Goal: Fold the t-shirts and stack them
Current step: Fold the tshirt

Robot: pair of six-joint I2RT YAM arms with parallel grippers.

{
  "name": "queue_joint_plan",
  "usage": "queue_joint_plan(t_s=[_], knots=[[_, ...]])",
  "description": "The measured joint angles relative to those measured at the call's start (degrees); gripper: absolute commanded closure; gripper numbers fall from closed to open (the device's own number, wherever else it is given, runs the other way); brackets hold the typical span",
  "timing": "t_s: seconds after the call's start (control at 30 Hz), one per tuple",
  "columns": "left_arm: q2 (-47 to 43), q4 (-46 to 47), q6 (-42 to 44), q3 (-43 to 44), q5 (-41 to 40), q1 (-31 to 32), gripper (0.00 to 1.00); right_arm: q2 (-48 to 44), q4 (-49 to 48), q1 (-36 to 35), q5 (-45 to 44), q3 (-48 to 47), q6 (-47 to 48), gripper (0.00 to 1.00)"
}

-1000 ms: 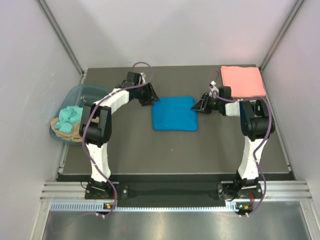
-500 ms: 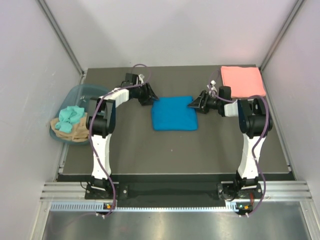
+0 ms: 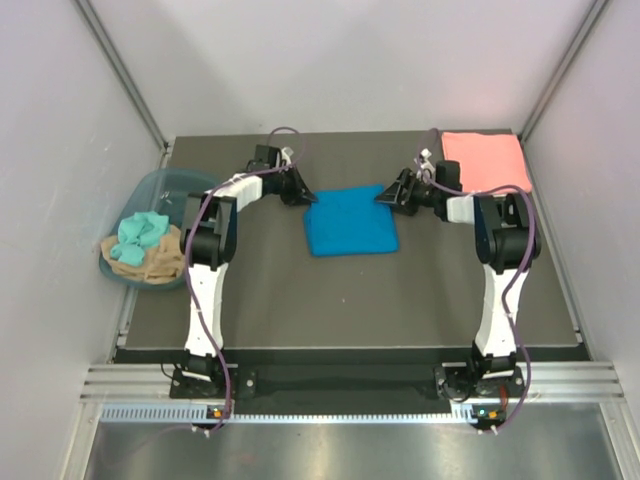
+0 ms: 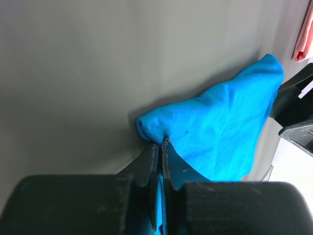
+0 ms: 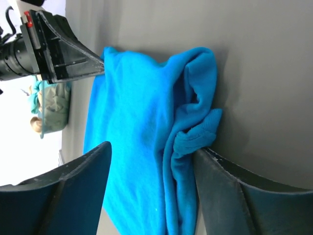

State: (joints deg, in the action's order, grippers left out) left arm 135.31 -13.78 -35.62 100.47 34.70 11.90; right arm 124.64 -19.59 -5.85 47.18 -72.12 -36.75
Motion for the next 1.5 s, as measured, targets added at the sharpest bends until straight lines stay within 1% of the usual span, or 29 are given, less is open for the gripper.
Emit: queue_joint_plan(t_s=[0.13, 0.23, 0.33, 0.37, 0.43, 0.47, 0.5, 0.67, 0.7, 0.83, 0.9, 0.97, 1.1, 1.2, 1.23, 1.3, 1.33, 1.4, 1.43, 1.5], knots=[[0.24, -0.59, 0.42, 0.9, -0.76, 0.0, 0.85, 1.6, 0.72, 0.0, 0.26, -2.89, 0.9, 0.31], [0.44, -1.27, 0.74, 1.73, -1.55, 0.04, 0.82, 3.17, 0.44, 0.0, 0.57, -5.07, 0.83, 0.37], [1.68, -1.36, 0.85, 3.78, -1.75, 0.02, 0.83, 4.94, -1.51, 0.0, 1.25, -6.08, -0.59, 0.52], [2.05, -1.38, 0.83, 4.37, -1.77, -0.02, 0.82, 5.73, -2.84, 0.0, 1.88, -6.12, -1.55, 0.63], [2.58, -1.6, 0.81, 5.22, -2.01, -0.09, 0.81, 7.21, -5.62, 0.11, 2.38, -5.9, -3.93, 0.68], [2.91, -1.75, 0.76, 5.84, -2.19, -0.15, 0.76, 7.65, -6.99, 0.15, 2.47, -5.57, -5.22, 0.71], [3.1, -1.81, 0.66, 6.36, -2.34, -0.28, 0.73, 7.93, -8.81, 0.22, 2.45, -5.03, -6.56, 0.72], [3.98, -4.94, 1.44, 10.73, -6.54, -1.09, 0.64, 7.56, -21.31, 0.22, 0.35, 2.08, -14.53, 0.73], [3.98, -6.32, 1.9, 11.63, -8.2, -1.36, 0.6, 6.86, -23.41, 0.22, -0.72, 3.91, -15.63, 0.73], [2.56, -10.86, 4.0, 12.63, -13.97, -1.99, 0.57, 2.62, -27.34, -0.11, -3.96, 12.59, -19.45, 0.74], [0.59, -12.83, 4.59, 11.37, -16.13, -2.12, 0.57, 0.2, -29.09, -0.59, -5.55, 17.55, -21.24, 0.82], [-2.99, -14.08, 5.2, 7.48, -17.46, -2.05, 0.56, -1.92, -30.27, -1.22, -6.99, 21.68, -22.49, 0.89], [-10.27, -15.82, 5.9, 0.09, -17.84, -1.14, 0.56, -4.68, -33.16, -2.69, -9.2, 27.78, -25.05, 0.88], [-15.28, -15.41, 6.19, -5.57, -17.2, 0.63, 0.56, -6.21, -37.2, -4.22, -11.02, 32.41, -26.99, 0.78], [-16.72, -15.17, 6.16, -7.56, -16.48, 1.44, 0.56, -6.67, -37.99, -4.7, -11.32, 33.66, -27.5, 0.67], [-18.88, -14.71, 6.1, -10.91, -15.17, 3.21, 0.56, -7.65, -39.8, -5.7, -11.69, 35.65, -28.57, 0.59], [-19.58, -14.71, 6.05, -12.09, -14.69, 4.44, 0.56, -8.11, -40.41, -5.95, -11.96, 36.09, -28.76, 0.53], [-20.09, -14.62, 6.03, -13.46, -14.4, 6.56, 0.56, -8.66, -41.29, -6.32, -12.33, 36.52, -29.33, 0.48], [-20.24, -14.6, 5.99, -13.9, -14.36, 7.67, 0.56, -8.85, -41.38, -6.36, -12.39, 36.52, -29.49, 0.44], [-20.65, -14.45, 5.95, -14.8, -14.4, 9.88, 0.56, -9.68, -40.83, -6.43, -12.92, 36.52, -29.31, 0.41]])
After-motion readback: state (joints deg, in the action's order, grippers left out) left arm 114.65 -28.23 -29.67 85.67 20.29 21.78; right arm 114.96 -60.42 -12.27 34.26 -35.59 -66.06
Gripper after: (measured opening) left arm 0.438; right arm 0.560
